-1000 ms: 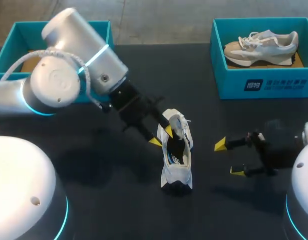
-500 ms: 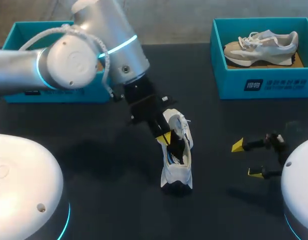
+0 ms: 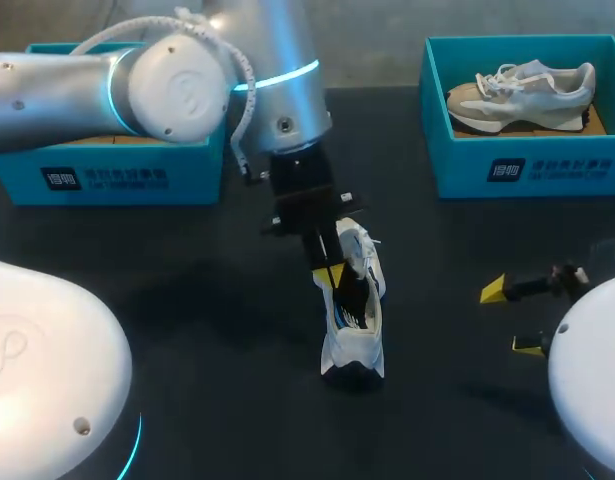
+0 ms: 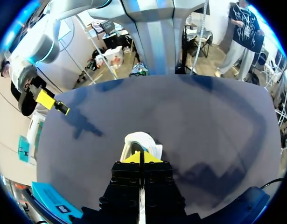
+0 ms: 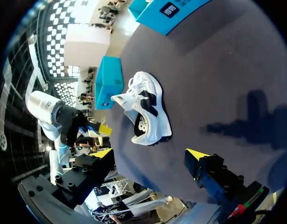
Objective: Take the shoe out of the shoebox, open the shoe tongue, remove and reinsert the insole, then place the shoe into the shoebox
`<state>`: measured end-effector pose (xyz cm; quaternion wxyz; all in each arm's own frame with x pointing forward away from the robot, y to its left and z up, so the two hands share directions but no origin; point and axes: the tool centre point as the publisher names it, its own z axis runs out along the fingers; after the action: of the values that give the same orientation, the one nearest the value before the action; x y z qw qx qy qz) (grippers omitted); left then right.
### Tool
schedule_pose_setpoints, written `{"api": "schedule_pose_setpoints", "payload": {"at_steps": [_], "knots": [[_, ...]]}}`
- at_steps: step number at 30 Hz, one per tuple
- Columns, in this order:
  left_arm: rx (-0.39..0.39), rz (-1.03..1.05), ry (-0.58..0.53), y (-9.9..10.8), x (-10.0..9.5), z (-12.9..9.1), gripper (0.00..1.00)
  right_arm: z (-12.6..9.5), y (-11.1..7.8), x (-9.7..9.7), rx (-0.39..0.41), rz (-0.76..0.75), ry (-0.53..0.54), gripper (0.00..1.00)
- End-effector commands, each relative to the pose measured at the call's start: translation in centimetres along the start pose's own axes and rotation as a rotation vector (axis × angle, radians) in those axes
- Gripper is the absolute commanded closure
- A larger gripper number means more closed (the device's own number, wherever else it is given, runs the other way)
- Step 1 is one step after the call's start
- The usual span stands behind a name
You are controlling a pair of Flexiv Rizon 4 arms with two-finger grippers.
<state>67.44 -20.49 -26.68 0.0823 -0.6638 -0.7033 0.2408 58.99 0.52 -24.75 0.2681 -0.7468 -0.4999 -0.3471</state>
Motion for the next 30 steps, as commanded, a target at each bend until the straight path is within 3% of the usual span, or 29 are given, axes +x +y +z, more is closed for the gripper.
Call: {"api": "schedule_pose_setpoints", "payload": {"at_steps": [1, 8, 13, 14, 30], "knots": [[0.000, 0.000, 0.062, 0.2, -0.3, -0.1, 1.00, -0.5, -0.5, 0.1, -0.007, -0.001, 0.000, 0.00], [0.000, 0.000, 0.062, 0.2, -0.3, -0.1, 1.00, -0.5, -0.5, 0.1, -0.007, -0.001, 0.000, 0.00], [-0.044, 0.036, 0.095, 0.1, -1.0, 0.8, 1.00, -0.6, -0.6, 0.0, -0.002, -0.001, -0.004, 0.00], [-0.078, 0.048, 0.108, 0.1, -1.3, 1.1, 1.00, -1.0, -0.8, -0.2, 0.006, -0.003, -0.021, 0.00], [-0.187, 0.094, 0.158, 1.5, -1.8, 2.5, 1.00, -4.2, -0.9, -1.6, 0.050, 0.013, -0.100, 0.00]]}}
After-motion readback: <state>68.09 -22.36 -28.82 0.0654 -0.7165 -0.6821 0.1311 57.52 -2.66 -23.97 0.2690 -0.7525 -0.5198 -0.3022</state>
